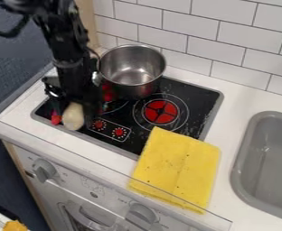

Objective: Moved the gray object to the left switch

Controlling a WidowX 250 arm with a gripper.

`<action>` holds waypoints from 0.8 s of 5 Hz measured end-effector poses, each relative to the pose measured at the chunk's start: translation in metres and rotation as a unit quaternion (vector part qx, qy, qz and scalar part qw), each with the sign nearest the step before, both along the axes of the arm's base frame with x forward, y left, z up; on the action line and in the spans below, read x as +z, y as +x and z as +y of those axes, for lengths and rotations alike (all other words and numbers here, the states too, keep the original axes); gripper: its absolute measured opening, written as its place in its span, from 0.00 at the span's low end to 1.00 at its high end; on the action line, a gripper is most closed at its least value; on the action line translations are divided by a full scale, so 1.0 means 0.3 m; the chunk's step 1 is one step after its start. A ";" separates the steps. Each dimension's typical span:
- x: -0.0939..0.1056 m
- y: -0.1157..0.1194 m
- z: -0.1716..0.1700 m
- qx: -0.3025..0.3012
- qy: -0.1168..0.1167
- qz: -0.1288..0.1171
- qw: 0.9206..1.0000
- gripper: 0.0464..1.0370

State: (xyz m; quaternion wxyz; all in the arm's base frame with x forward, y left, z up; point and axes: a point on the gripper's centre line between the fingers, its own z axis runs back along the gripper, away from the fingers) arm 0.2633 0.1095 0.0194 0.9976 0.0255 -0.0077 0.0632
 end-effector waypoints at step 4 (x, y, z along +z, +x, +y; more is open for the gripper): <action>0.114 0.046 -0.066 -0.030 0.013 -0.036 0.999 0.97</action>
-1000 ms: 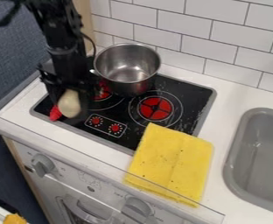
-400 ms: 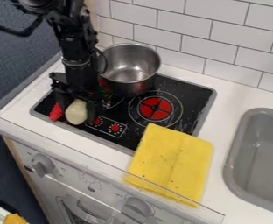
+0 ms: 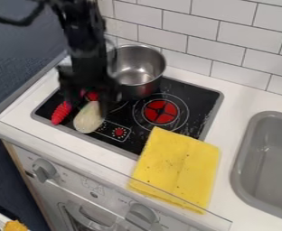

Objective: Moved the gray object to the left switch

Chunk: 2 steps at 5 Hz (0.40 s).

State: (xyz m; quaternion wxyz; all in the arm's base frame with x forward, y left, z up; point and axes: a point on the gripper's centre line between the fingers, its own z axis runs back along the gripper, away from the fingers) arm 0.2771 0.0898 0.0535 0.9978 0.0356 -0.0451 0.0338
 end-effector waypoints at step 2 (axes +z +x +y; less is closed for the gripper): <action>0.096 -0.020 -0.009 -0.007 -0.011 -0.020 1.000 0.96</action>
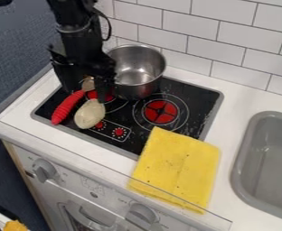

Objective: Moved the gray object to the left switch

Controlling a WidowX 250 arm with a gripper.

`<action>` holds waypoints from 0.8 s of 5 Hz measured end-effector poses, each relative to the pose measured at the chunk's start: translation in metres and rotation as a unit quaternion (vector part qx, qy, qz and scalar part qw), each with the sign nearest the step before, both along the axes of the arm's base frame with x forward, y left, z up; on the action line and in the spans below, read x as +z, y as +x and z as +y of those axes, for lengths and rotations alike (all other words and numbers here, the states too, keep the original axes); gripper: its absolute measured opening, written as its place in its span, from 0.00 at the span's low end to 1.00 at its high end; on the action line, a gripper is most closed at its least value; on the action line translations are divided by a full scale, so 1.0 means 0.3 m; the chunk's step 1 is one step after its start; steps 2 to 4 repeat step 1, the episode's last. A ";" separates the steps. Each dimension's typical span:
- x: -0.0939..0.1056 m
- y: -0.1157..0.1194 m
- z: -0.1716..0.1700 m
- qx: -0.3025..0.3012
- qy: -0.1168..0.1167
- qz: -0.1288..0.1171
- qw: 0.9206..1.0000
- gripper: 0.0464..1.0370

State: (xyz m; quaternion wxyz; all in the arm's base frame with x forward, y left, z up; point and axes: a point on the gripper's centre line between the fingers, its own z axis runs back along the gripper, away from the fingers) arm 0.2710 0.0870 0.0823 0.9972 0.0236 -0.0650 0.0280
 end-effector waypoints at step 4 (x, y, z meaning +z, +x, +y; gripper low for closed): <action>-0.014 0.009 -0.017 0.014 0.013 0.013 1.000 0.96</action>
